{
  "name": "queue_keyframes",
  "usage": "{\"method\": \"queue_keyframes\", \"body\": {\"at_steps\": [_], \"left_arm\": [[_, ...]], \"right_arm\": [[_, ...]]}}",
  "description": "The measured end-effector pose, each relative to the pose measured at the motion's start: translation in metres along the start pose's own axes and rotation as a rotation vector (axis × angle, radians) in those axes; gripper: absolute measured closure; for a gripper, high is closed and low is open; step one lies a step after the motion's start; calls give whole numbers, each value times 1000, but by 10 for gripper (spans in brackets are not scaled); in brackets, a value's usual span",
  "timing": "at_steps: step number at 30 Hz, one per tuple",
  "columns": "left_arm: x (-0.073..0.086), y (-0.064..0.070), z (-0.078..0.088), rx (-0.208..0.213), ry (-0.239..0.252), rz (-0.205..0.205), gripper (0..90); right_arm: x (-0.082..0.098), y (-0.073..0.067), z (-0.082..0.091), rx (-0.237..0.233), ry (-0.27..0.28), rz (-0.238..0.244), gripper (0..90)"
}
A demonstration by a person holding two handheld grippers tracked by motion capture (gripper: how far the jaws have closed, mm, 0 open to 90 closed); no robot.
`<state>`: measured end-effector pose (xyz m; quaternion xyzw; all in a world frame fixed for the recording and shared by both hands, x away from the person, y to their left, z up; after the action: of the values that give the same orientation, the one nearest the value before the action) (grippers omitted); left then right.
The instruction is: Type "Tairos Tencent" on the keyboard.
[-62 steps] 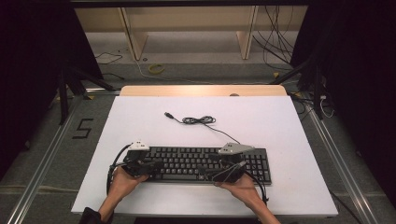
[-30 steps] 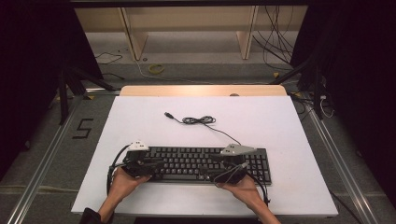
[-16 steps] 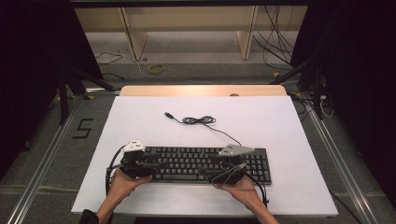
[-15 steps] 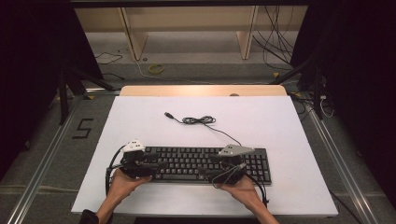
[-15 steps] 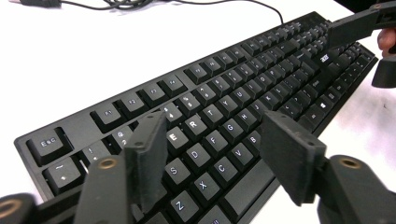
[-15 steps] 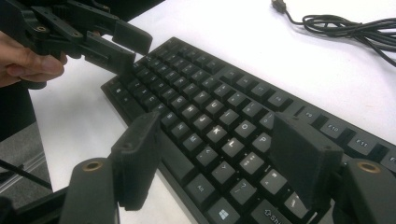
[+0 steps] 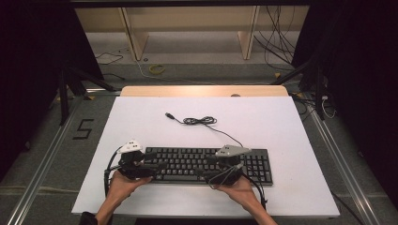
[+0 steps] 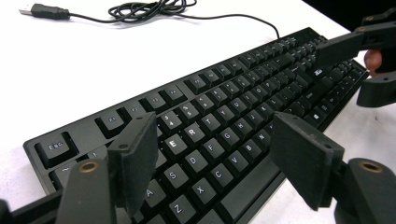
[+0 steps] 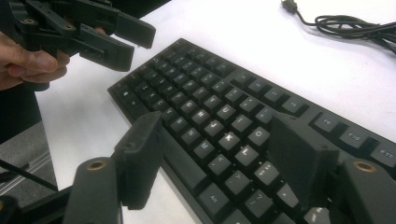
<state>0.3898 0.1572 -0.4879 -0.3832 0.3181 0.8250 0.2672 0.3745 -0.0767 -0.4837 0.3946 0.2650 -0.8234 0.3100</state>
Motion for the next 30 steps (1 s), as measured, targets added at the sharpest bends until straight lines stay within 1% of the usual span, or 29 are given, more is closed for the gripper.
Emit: {"method": "queue_keyframes", "body": {"at_steps": [4, 7, 9, 10, 12, 16, 18, 24, 30], "left_arm": [[0, 1, 1, 2, 6, 6, 314], [-1, 1, 2, -11, 19, 6, 314], [-1, 1, 3, -13, 26, 12, 313], [-1, 1, 3, -12, 36, 21, 313], [-1, 0, 4, -9, 39, 27, 311], [0, 0, 5, -10, 39, 24, 299], [0, 1, 5, -10, 43, 30, 292], [1, 0, 8, -9, 57, 35, 288], [5, 0, 12, -8, 56, 37, 289]], "right_arm": [[0, -4, -4, -9, -9, 7, 393], [-2, -7, -6, -11, -9, 18, 407], [-3, -9, -8, -17, -7, 21, 436], [-3, -10, -8, -21, -7, 24, 445], [-4, -12, -10, -24, -9, 28, 450], [-5, -16, -13, -37, -7, 40, 498], [-6, -18, -15, -41, -9, 45, 535], [-6, -24, -23, -48, -36, 70, 628], [-6, -29, -29, -56, -59, 88, 718]]}}
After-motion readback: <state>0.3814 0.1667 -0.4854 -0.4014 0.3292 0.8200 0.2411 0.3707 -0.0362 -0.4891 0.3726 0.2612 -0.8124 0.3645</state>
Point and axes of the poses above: each handheld gripper's, and its own axes: z roughly backward along the jaws, x roughly out of its underside, y roughly to its right, the point moved 6 cm from there along -z, roughly forward along the jaws, and after that the axes turned 4 degrees about x, right-handed, at the moved point
